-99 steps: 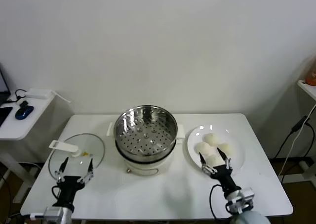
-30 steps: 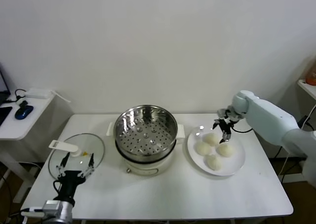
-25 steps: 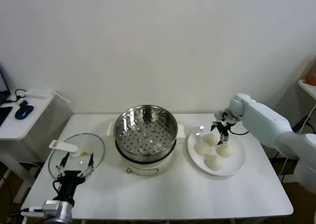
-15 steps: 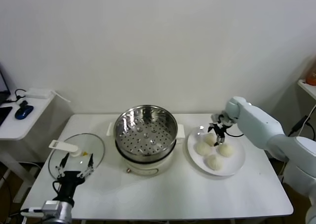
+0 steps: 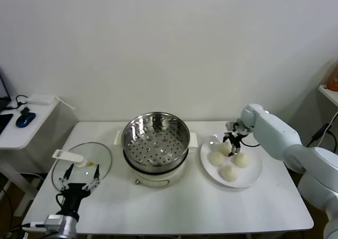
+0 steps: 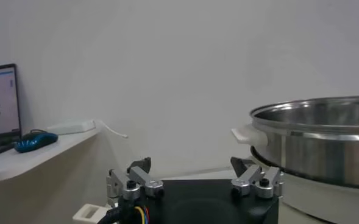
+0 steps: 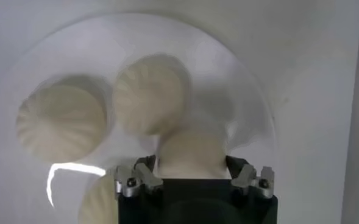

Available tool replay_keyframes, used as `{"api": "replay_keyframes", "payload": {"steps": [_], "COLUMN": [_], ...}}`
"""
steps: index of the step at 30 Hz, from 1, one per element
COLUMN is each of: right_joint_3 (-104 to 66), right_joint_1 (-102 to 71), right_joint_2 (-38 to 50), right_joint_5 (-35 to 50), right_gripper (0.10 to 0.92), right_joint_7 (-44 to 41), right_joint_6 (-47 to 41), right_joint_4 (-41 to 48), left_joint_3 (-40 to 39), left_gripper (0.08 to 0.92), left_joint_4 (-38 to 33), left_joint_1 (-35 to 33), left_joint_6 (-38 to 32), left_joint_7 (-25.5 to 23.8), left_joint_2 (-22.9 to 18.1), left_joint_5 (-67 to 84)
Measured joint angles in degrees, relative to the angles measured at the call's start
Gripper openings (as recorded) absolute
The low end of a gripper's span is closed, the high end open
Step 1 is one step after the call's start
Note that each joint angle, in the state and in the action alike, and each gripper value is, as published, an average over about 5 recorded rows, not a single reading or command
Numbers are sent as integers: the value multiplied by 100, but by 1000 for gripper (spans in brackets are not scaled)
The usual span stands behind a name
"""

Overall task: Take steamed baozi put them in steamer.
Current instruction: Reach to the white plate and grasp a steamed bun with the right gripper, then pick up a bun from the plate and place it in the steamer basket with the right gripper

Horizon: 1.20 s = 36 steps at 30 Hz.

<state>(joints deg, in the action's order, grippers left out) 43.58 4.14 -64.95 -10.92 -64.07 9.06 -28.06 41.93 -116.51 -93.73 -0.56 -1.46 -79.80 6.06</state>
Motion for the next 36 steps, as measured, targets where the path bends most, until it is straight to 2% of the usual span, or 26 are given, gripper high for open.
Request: {"api": "replay_keyframes", "payload": {"steps": [26, 36], "right_joint_3": [-263, 204], "right_joint_1": [-25, 414], "right_joint_2": [30, 413], "right_joint_5": [-168, 42], "right_gripper": [649, 636], "right_joint_7": [-67, -161], "right_joint_6": [58, 187], "right_joint_4": [-50, -912], "left_joint_3": [-19, -4], "left_gripper": [823, 823], "left_joint_4": [-29, -24], "left_joint_1": [7, 14], "left_joint_6": [6, 1], "left_joint_7": [5, 6], "left_joint_2": [-23, -23], "left_joint_5": [-2, -1]}}
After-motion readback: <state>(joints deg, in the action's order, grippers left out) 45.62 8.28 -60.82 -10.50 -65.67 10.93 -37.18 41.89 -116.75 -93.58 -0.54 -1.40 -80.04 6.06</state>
